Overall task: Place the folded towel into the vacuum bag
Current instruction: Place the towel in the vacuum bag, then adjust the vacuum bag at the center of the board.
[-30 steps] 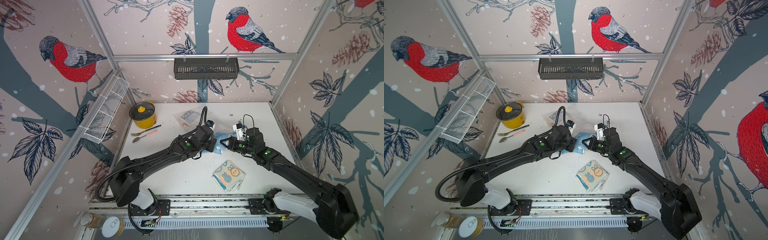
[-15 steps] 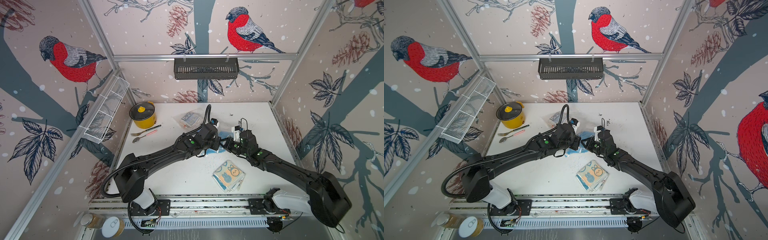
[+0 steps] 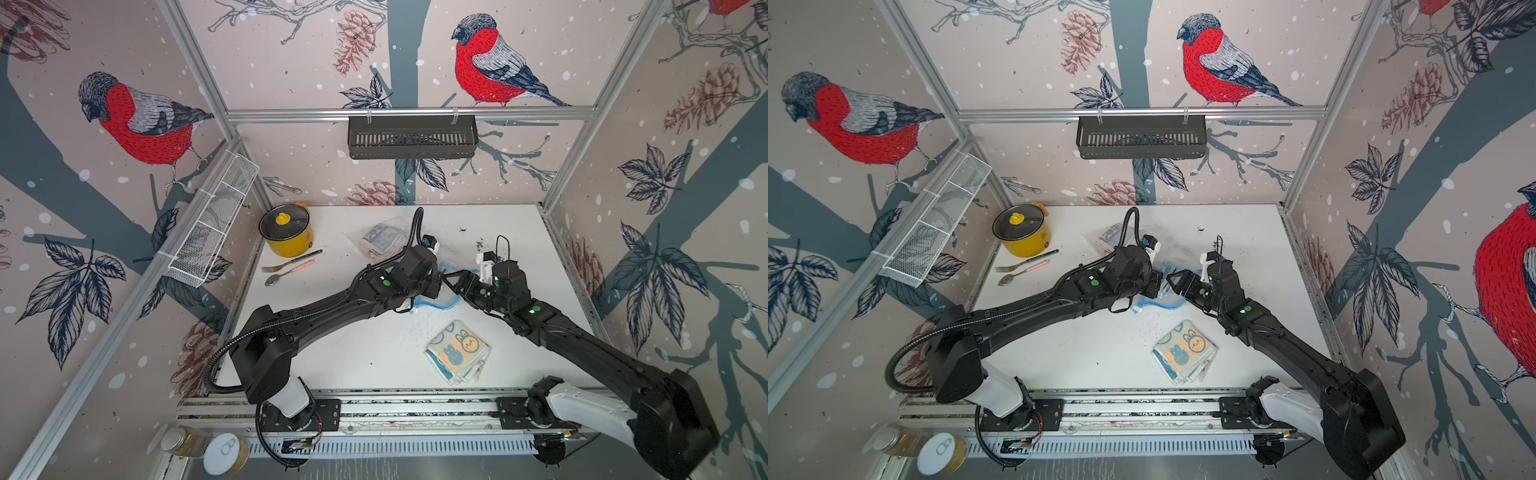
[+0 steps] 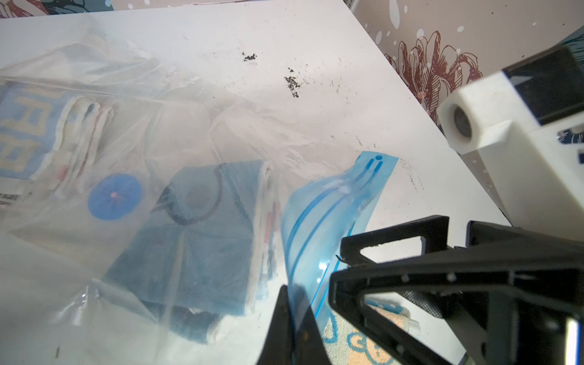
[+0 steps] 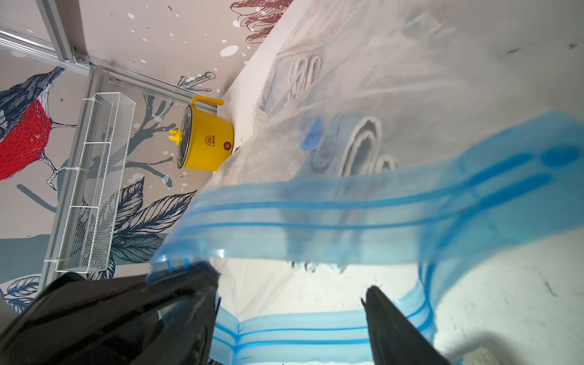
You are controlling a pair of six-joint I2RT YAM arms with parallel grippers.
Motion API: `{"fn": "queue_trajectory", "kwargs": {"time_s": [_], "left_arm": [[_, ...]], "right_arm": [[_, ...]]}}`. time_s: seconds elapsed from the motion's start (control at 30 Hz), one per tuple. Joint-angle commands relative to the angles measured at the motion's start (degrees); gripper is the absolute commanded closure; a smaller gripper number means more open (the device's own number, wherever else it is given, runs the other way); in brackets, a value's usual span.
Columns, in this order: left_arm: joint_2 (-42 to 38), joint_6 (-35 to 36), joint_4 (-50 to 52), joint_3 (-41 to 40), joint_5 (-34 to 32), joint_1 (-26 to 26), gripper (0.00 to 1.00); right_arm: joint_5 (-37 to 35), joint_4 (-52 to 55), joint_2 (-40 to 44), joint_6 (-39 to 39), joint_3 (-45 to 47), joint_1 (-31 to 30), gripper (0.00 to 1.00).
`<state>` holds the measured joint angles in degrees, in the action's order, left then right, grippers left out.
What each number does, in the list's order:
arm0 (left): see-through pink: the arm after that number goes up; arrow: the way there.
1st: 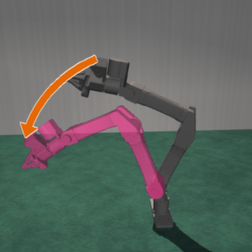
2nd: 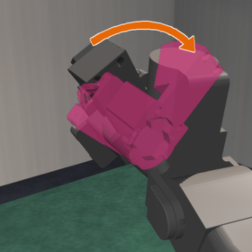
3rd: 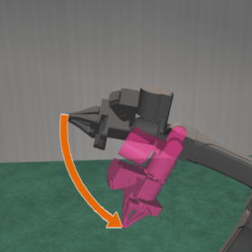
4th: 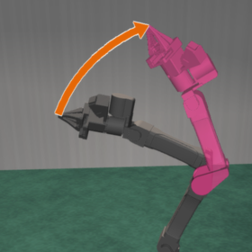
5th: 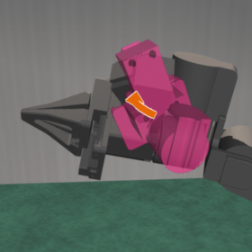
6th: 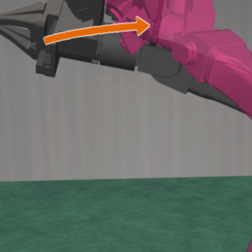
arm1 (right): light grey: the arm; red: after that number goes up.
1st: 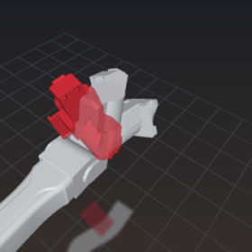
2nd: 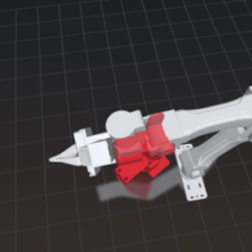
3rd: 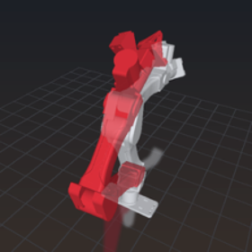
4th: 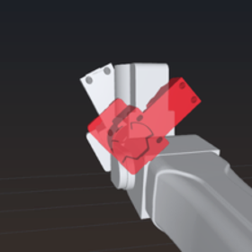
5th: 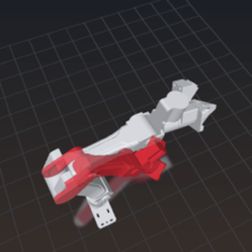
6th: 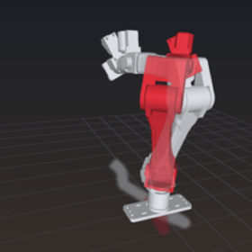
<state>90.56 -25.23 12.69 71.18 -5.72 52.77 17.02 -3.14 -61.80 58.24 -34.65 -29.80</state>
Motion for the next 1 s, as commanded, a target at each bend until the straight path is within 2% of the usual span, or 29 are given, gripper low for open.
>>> {"fn": "queue_trajectory", "kwargs": {"time_s": [0.0,0.13,0.27,0.5,0.7,0.87,0.97], "left_arm": [[-0.19,0.04,-0.75,0.91,-2.05,-0.04,1.00],[-0.66,0.12,-0.86,0.94,-2.88,-0.04,1.00],[-0.76,0.43,-1.00,1.40,-2.59,-0.04,1.00],[-1.33,1.22,-0.10,3.16,-2.98,-0.04,1.00],[-3.00,2.63,-1.84,2.37,-4.23,-0.04,1.00],[-5.29,6.46,-4.87,1.73,-7.29,-0.04,1.00],[-6.76,9.05,-6.13,2.86,-9.36,-0.04,1.00]], "right_arm": [[-1.31,5.13,2.03,-1.87,0.78,0.25,0.25],[-5.55,8.66,5.53,-4.04,2.87,0.20,0.29],[-6.47,3.99,6.84,-4.58,6.82,-0.09,0.37],[-4.67,-3.59,-0.77,-4.62,5.27,-0.35,0.49],[-4.02,-4.87,-6.40,-5.82,-0.93,-1.22,0.72],[-4.83,-0.49,-8.19,-7.69,-8.32,-2.18,0.93],[-5.58,3.11,-8.99,-9.27,-13.59,-2.54,0.99]]}}
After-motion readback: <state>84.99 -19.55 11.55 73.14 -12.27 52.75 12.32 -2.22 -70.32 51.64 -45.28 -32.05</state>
